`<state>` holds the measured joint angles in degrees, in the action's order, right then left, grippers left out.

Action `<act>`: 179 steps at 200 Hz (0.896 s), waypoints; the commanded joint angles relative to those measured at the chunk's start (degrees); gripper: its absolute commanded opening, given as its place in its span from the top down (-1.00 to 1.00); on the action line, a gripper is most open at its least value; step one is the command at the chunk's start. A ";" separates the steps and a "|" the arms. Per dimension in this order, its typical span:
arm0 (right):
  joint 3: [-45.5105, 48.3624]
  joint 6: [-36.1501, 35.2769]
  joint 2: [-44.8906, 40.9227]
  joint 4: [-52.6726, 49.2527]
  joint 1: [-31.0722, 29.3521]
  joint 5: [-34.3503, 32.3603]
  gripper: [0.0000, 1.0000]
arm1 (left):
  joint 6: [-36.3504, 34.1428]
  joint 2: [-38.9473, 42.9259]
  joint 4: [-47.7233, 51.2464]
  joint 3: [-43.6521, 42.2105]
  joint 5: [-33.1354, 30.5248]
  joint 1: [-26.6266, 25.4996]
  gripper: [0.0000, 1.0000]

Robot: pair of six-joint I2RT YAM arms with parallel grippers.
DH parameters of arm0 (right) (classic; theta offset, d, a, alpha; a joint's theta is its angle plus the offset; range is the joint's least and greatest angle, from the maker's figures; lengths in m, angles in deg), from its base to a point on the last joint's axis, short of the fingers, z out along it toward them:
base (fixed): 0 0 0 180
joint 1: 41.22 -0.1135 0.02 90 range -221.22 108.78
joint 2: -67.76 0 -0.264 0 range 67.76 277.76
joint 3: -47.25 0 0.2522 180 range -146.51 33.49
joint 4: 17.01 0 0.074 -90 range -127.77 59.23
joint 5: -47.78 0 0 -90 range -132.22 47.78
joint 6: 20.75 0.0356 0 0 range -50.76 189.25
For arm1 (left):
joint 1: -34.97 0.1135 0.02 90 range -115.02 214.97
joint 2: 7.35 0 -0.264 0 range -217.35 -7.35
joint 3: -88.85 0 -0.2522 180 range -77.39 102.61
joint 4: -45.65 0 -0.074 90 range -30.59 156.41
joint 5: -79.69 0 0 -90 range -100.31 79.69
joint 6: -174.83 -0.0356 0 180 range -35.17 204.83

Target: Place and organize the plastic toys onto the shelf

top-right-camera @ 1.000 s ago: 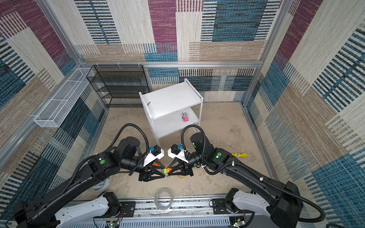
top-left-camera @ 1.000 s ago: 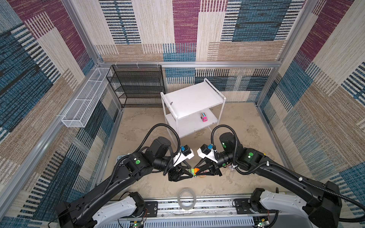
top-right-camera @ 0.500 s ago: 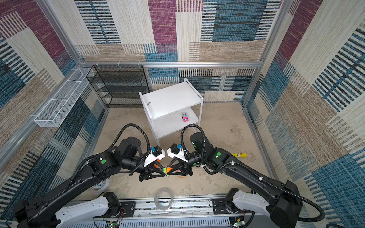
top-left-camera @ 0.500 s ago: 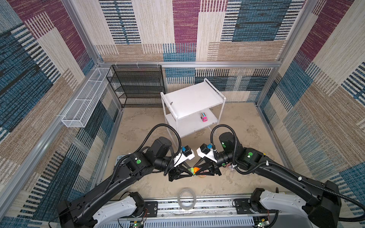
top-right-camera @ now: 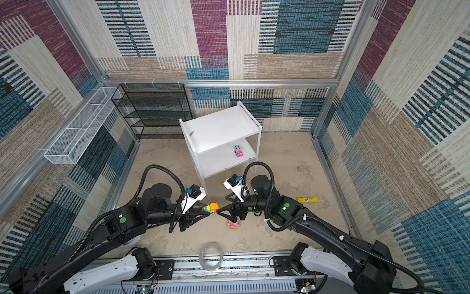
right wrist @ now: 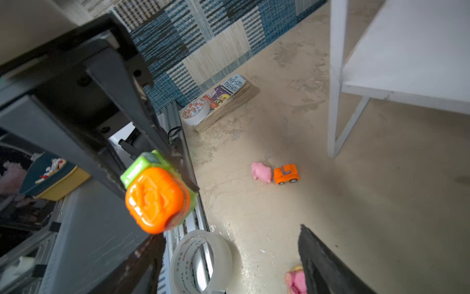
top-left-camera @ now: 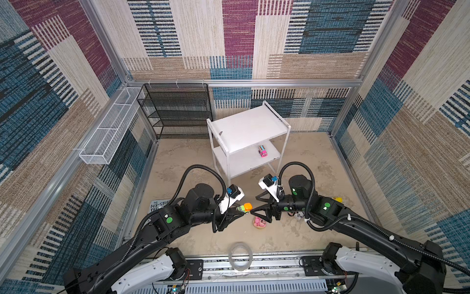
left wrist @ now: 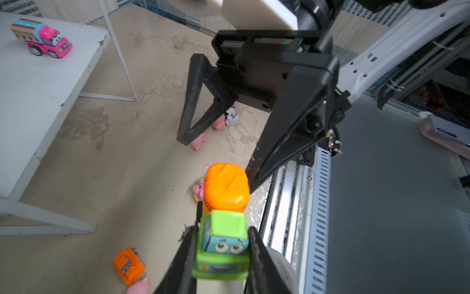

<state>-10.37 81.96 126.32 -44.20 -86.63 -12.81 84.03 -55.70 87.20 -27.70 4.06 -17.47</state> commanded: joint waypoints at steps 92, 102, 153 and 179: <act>-4.22 23.61 -1.10 -0.64 0.14 -9.62 -0.51 | 2.46 -3.72 -32.67 -12.62 -48.74 -20.72 0.58; -4.83 24.85 0.12 -0.54 0.15 -9.64 -0.43 | 1.59 -4.62 -35.23 -13.40 -51.11 -22.07 0.58; -5.30 27.53 1.50 -0.22 0.11 -10.49 -0.35 | -0.70 -8.54 -44.37 -15.70 -61.56 -26.42 0.57; -4.95 28.89 2.13 0.16 0.06 -9.30 -0.35 | -2.16 -10.82 -49.14 -16.93 -66.19 -27.56 0.58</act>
<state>-15.35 108.40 128.12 -45.71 -86.48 -22.49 85.82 -64.95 46.70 -43.69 -54.71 -44.27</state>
